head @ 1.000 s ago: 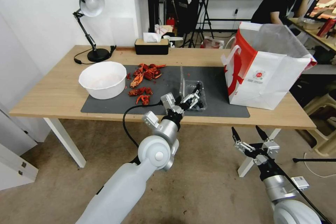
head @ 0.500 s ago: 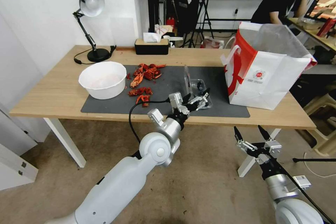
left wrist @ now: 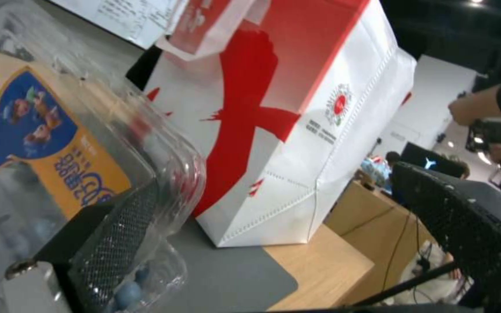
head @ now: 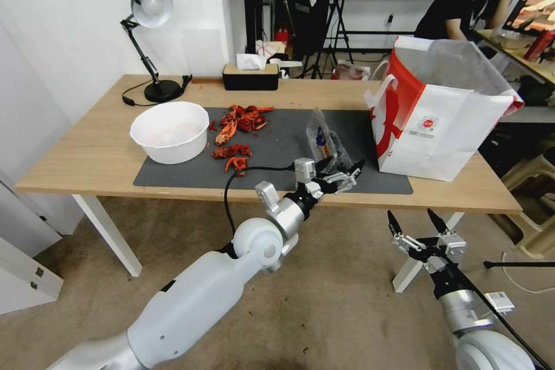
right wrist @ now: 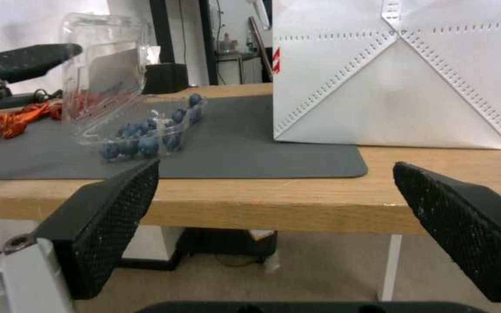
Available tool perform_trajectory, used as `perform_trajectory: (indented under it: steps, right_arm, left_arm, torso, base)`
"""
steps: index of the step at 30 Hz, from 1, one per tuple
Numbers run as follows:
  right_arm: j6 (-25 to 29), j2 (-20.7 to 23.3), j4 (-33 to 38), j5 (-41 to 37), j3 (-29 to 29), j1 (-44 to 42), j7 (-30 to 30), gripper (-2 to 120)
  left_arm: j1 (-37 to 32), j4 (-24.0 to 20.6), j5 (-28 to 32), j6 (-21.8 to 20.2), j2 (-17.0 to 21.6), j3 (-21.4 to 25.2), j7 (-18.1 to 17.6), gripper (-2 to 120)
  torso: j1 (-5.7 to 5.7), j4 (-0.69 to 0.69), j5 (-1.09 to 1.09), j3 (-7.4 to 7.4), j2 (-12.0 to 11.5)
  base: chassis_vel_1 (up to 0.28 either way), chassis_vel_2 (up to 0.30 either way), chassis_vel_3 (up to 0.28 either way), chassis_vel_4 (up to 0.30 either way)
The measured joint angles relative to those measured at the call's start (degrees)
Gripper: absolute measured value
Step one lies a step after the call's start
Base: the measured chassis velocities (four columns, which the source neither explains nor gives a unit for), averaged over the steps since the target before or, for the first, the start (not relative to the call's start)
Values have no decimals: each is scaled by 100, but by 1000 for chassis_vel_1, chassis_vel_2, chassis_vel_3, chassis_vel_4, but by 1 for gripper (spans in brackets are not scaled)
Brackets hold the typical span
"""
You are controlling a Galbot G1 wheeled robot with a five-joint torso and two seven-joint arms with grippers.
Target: Close the takeout container lid, then place the container into the takeout bag.
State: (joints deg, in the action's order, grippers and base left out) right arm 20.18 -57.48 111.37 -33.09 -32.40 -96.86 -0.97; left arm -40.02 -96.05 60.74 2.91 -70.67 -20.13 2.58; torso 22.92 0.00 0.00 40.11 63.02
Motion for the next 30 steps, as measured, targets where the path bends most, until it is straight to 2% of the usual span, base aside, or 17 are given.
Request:
perform_trajectory:
  steps: [7,9,14,15,18,19,20,22,23,24,25,26,27,28,29,30]
  right_arm:
    - [25,0,-40,0,-7,2,9,100]
    - [29,0,-57,0,-7,10,12,100]
    - [32,0,-74,0,0,34,13,100]
    - [33,3,-81,0,8,48,14,100]
    - [34,3,-85,2,17,55,14,100]
    - [35,1,-88,5,24,61,15,100]
    - [35,1,-88,5,24,61,15,100]
    - [41,-11,-94,13,29,64,15,100]
    - [48,-15,-95,16,31,63,18,100]
    - [48,-15,-95,16,31,63,18,100]
    - [52,-16,-99,16,31,62,19,100]
    - [59,-16,-105,16,31,59,22,100]
    - [59,-16,-105,16,31,59,22,100]
    - [62,-16,-105,16,31,57,23,100]
    - [71,-16,-107,17,31,52,26,100]
    - [75,-16,-107,17,31,47,28,100]
  left_arm:
    - [338,225,29,-121,-34,-228,-19,100]
    - [437,248,297,-257,-75,-269,-240,100]
    - [557,343,629,-382,-120,-290,-406,100]
    - [665,391,936,-489,-135,-309,-478,100]
    - [751,402,1185,-586,-148,-315,-557,99]
    - [843,415,1465,-666,-187,-316,-747,98]
    - [843,415,1465,-666,-187,-316,-747,98]
    - [909,422,1677,-730,-229,-309,-971,97]
    - [948,422,1810,-793,-262,-306,-1217,95]
    - [948,422,1810,-793,-262,-306,-1217,95]
    - [977,422,1892,-836,-286,-308,-1431,92]
    - [1014,422,2014,-900,-332,-311,-1789,90]
    - [1014,422,2014,-900,-332,-311,-1789,90]
    - [1028,424,2076,-925,-358,-311,-1947,89]
    - [1068,453,2197,-953,-424,-299,-2233,83]
    - [1092,477,2235,-953,-456,-286,-2364,78]
  torso:
    - [0,-1,1,0,0]
    - [0,0,1,0,0]
    - [0,0,1,0,0]
    - [0,0,0,0,0]
    - [0,0,1,0,0]
    - [0,0,1,0,0]
    - [0,0,1,0,0]
    - [0,0,1,0,0]
    - [0,0,0,0,0]
    - [0,0,0,0,0]
    - [0,0,0,0,0]
    - [-1,0,1,0,0]
    - [-1,0,1,0,0]
    - [-1,0,1,0,0]
    - [-1,-1,0,0,0]
    - [-1,-1,1,0,0]
  base:
    - [0,0,0,0]
    - [0,0,0,0]
    - [0,0,0,0]
    - [0,0,0,0]
    - [0,0,0,0]
    - [0,0,0,0]
    - [0,0,0,0]
    - [0,0,0,0]
    - [0,0,0,0]
    - [0,0,0,0]
    - [0,0,0,0]
    - [0,0,0,0]
    - [0,0,0,0]
    - [0,0,0,0]
    - [0,0,0,0]
    - [0,0,0,0]
